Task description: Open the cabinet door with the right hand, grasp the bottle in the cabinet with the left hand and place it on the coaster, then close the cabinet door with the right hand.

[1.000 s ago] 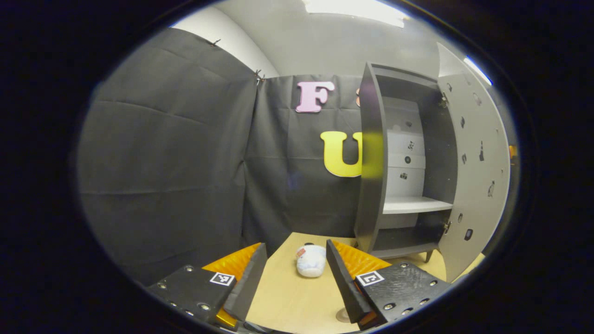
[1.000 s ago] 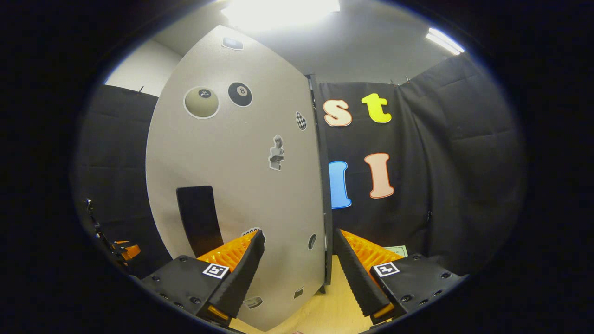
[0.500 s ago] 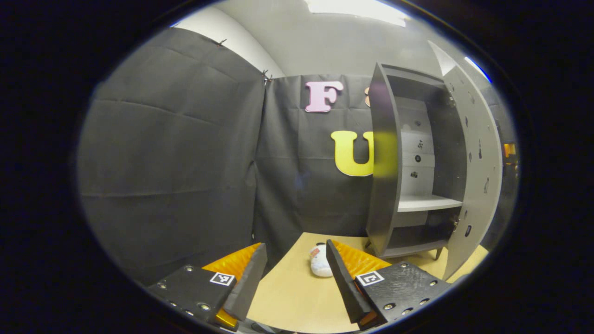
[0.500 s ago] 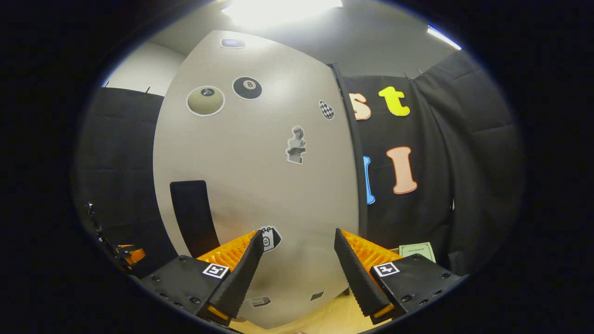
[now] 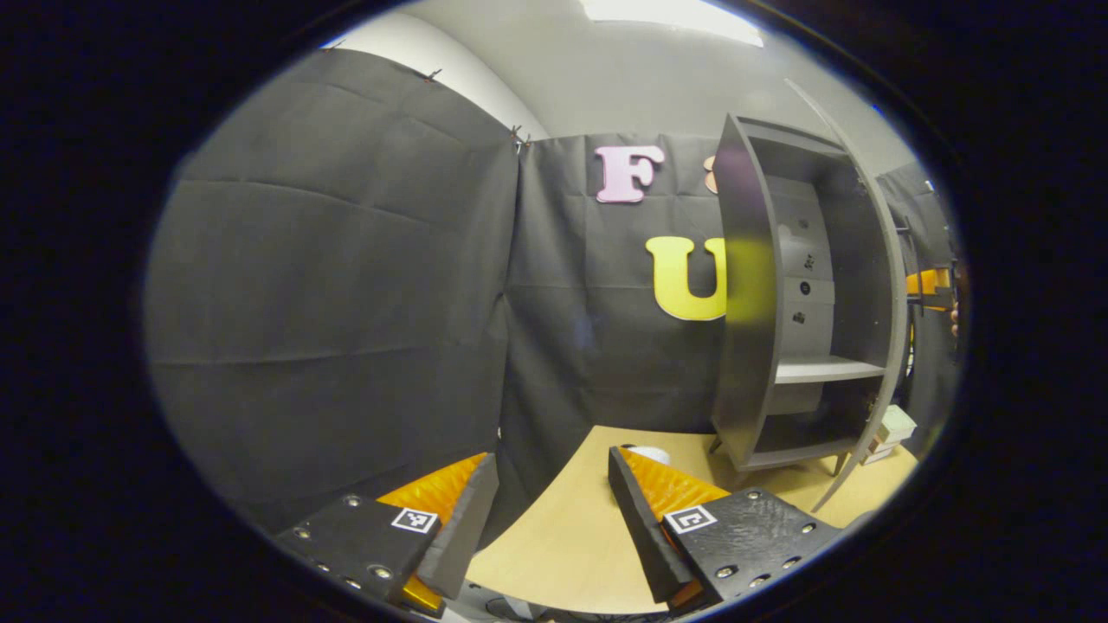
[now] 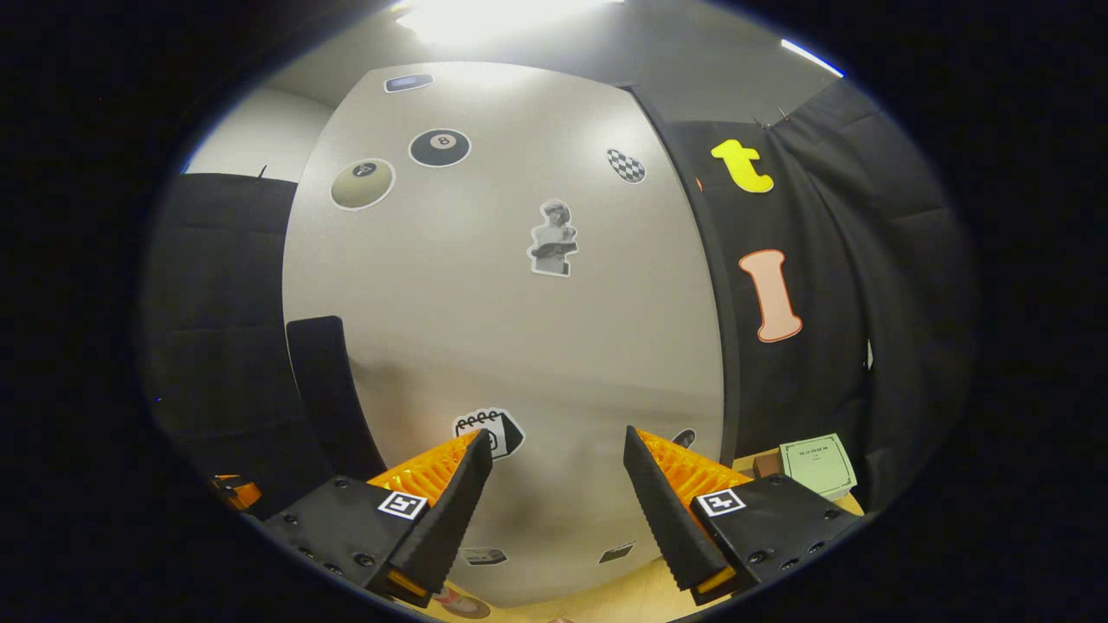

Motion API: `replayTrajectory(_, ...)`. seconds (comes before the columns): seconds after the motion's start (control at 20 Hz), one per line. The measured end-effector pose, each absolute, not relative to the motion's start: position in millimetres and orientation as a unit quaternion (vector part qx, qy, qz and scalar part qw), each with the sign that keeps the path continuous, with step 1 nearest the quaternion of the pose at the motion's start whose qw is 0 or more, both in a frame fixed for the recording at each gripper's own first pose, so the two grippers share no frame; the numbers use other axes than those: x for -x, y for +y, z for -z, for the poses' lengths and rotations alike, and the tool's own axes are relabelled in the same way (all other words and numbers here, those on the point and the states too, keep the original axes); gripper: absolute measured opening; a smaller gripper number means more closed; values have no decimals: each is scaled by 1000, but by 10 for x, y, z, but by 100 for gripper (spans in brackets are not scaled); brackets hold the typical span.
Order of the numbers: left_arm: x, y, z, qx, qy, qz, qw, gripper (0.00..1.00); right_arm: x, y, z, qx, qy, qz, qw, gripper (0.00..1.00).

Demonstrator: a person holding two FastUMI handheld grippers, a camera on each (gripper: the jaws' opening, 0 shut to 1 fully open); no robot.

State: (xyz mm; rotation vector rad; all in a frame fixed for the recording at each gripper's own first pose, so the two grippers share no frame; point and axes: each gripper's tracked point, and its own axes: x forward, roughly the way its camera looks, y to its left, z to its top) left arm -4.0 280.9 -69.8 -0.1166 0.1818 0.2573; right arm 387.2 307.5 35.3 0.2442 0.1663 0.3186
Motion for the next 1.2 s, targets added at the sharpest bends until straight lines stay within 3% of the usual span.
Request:
replayTrajectory(0.35,172,2997,828,59,101,-147,982,77,-3934,3186,-121,-110,112,-153,976,97)
replayTrajectory(1.2,471,3366,962,67,112,-171,977,78,-3887,3210,-128,-101,88,-123,983,97)
